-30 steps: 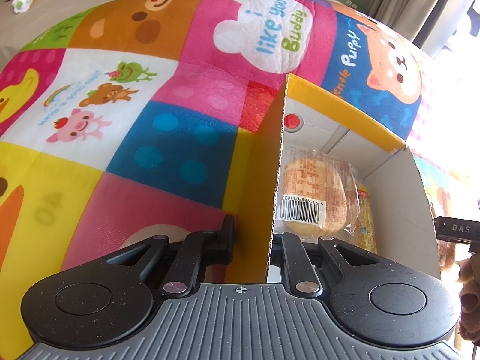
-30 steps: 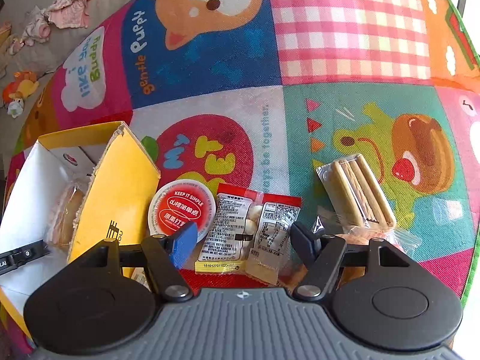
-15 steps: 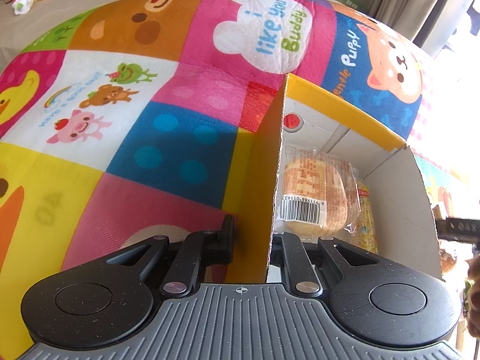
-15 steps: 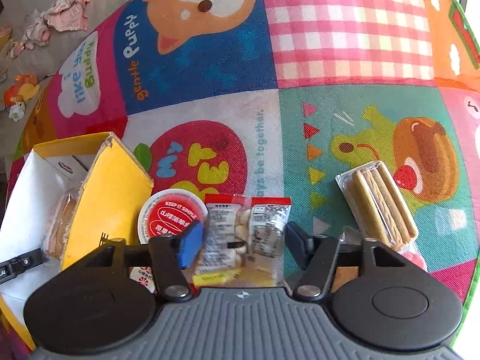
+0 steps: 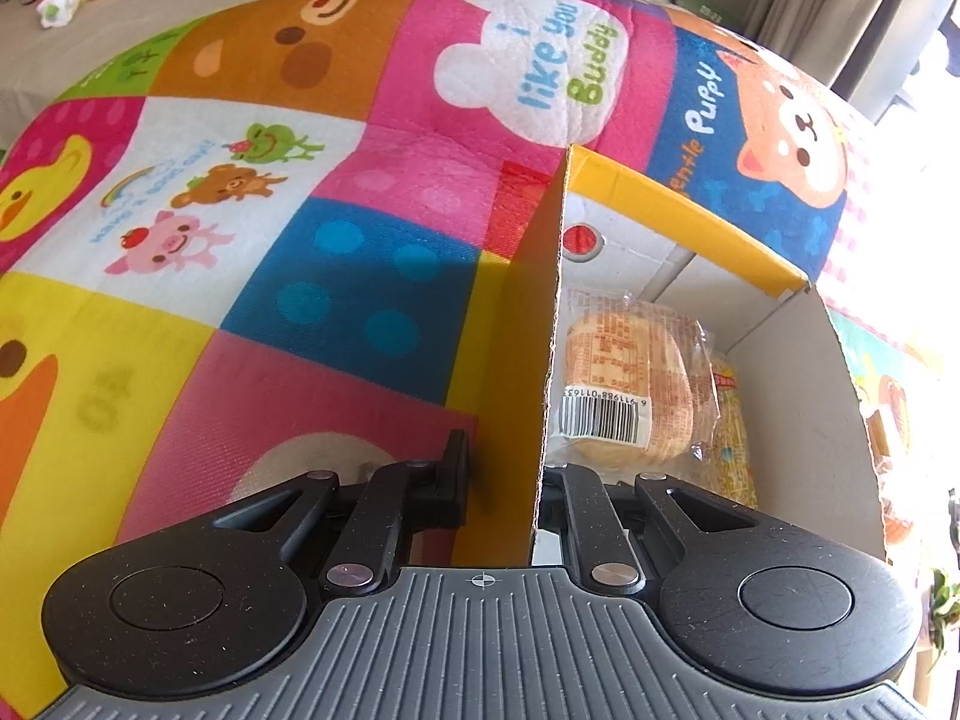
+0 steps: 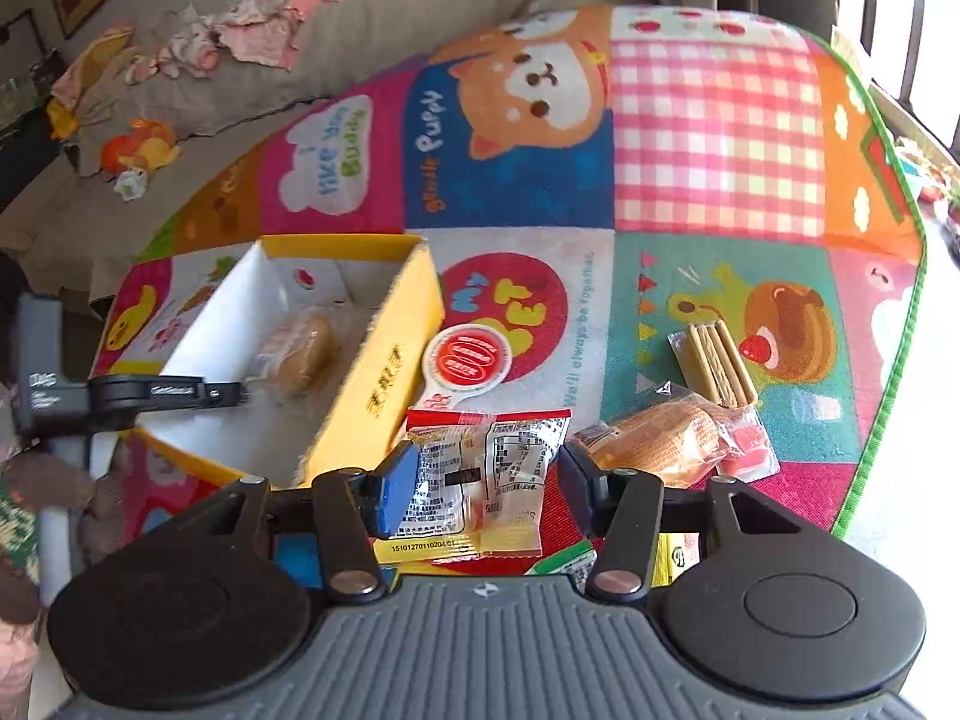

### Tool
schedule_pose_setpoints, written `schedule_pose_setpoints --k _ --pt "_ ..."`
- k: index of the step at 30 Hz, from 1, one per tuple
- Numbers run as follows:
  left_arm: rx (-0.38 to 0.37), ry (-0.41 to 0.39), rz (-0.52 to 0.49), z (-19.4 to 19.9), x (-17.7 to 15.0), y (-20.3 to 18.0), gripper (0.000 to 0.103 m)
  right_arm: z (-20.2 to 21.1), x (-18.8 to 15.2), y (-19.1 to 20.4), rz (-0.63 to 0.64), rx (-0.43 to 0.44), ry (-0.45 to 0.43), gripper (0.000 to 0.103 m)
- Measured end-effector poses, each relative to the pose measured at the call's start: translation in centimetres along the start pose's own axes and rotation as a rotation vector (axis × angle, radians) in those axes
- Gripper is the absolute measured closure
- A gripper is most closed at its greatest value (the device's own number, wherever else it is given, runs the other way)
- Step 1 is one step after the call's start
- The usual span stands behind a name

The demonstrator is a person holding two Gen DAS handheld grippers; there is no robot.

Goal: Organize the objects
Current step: 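Grasp the small printed snack packets with the right tool and drop them into the box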

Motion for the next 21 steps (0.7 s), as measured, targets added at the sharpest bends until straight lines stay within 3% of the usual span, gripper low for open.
schedule_pose_setpoints --k 9,14,21 --pt "-0.002 -0.010 -0.008 0.2 -0.2 0.0 0.090 8.6 4.9 4.7 0.046 0.159 -0.235 0.052" --pt "-0.010 -0.011 -0.009 0.2 -0.2 0.1 0.089 8.1 7.7 7.3 0.044 0.221 -0.301 0.052" --pt "-0.011 -0.010 -0.007 0.2 -0.2 0.1 0.089 4.8 8.1 9.2 0.041 0.246 -0.263 0.052"
Point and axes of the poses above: each gripper's, at about its wrist camera, not at the fingertips, and z roughly against the way its jaws point, y to its left, x to its top, the point moved 2 cm from there along -z, roughly the way its jaws point, and after that the axes turned 11 degrees about -y, right-handed, at the moved point
